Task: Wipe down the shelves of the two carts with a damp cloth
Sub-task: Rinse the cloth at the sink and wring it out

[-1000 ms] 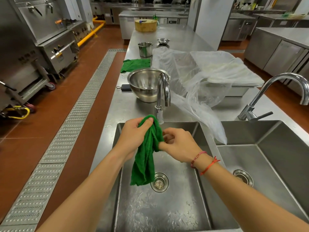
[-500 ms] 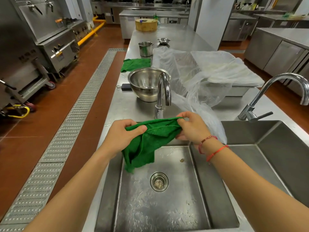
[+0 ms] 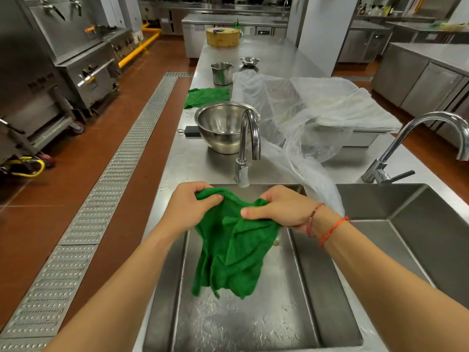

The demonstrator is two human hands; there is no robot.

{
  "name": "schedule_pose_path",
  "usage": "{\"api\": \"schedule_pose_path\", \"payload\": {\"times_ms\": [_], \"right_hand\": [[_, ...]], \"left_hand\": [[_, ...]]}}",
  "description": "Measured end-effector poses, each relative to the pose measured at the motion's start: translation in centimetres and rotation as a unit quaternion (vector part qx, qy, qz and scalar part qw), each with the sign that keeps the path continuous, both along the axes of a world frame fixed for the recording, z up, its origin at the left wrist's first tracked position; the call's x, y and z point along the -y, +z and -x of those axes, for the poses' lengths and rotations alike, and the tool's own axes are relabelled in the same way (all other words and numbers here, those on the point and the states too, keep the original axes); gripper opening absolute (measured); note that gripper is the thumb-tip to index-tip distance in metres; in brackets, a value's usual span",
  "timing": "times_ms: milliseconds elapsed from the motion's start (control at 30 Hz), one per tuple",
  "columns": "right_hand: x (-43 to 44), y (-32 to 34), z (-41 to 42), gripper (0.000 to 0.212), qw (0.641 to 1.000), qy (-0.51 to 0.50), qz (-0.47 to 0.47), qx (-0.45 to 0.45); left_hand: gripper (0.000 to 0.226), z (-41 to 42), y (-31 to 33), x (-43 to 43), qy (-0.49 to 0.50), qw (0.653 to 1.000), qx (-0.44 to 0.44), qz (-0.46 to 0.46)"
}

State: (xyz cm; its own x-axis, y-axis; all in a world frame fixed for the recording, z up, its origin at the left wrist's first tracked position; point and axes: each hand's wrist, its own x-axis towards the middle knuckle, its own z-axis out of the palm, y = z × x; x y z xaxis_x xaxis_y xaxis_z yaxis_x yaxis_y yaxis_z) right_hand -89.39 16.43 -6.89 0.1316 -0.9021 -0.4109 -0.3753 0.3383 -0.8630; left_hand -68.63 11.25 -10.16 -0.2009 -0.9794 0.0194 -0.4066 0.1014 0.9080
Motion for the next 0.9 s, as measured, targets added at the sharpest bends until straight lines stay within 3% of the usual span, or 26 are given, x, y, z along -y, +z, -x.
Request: {"api": "schedule_pose_path", "payload": {"times_ms": [33, 100, 167, 233, 267, 333, 400, 433, 467, 533, 667, 800, 900], "right_hand": [[0.1, -0.3, -0.3, 0.033, 0.999, -0.019, 0.033, 0.024], [0.3, -0.9, -1.0, 0.032, 0.983, -0.089, 0.044, 0.157], [0.5, -1.0, -1.2, 0.043, 0.945, -0.127, 0.003, 0.3], [0.7, -0.9, -1.6, 0.06, 0.917, -0.124, -0.028, 0.379], [0.7, -0.9, -2.0, 0.071, 0.907, -0.108, -0.038, 0.405], [0.5, -1.4, -3.2, 0.08, 0.912, -0.097, -0.038, 0.397], [0.2, -2.2, -4.2, 0.058, 0.948, -0.108, 0.009, 0.299], [0.1, -2.4, -4.3, 0.038, 0.962, -0.108, 0.046, 0.247], [0.0, -2.5, -4.1, 0.026, 0.968, -0.107, 0.077, 0.214], [0.0, -2.5, -3.2, 0.023, 0.965, -0.118, 0.108, 0.206], [0.2, -3.0, -2.4, 0.012, 0.95, -0.167, 0.132, 0.226], [0.1, -3.2, -1.4, 0.036, 0.956, -0.192, 0.118, 0.189], [0.4, -3.3, 0.0, 0.053, 0.964, -0.197, 0.082, 0.157]], "left_hand": [[0.014, 0.5, -0.8, 0.1, 0.025, 1.0, 0.001, 0.018], [0.031, 1.4, -2.4, 0.4, 0.095, 0.995, -0.014, -0.003], [0.06, 2.4, -3.4, 0.2, 0.149, 0.984, -0.019, -0.093], [0.065, 3.6, -3.3, -0.8, 0.147, 0.958, -0.1, -0.223], [0.063, 4.2, -3.2, -1.2, 0.121, 0.927, -0.193, -0.297], [0.064, 5.1, -2.7, -1.8, 0.055, 0.828, -0.393, -0.396], [0.06, 5.5, -2.7, -1.9, 0.065, 0.735, -0.527, -0.422], [0.052, 5.7, -2.8, -1.8, 0.076, 0.715, -0.557, -0.416], [0.042, 5.9, -2.8, -1.7, 0.084, 0.718, -0.562, -0.403], [0.027, 6.4, -2.7, -1.8, 0.095, 0.772, -0.519, -0.354], [0.018, 7.0, -2.2, -1.9, 0.097, 0.842, -0.45, -0.281], [0.021, 6.4, -2.0, -2.0, 0.11, 0.903, -0.374, -0.178], [0.03, 5.2, -2.2, -1.5, 0.111, 0.915, -0.361, -0.146]]}}
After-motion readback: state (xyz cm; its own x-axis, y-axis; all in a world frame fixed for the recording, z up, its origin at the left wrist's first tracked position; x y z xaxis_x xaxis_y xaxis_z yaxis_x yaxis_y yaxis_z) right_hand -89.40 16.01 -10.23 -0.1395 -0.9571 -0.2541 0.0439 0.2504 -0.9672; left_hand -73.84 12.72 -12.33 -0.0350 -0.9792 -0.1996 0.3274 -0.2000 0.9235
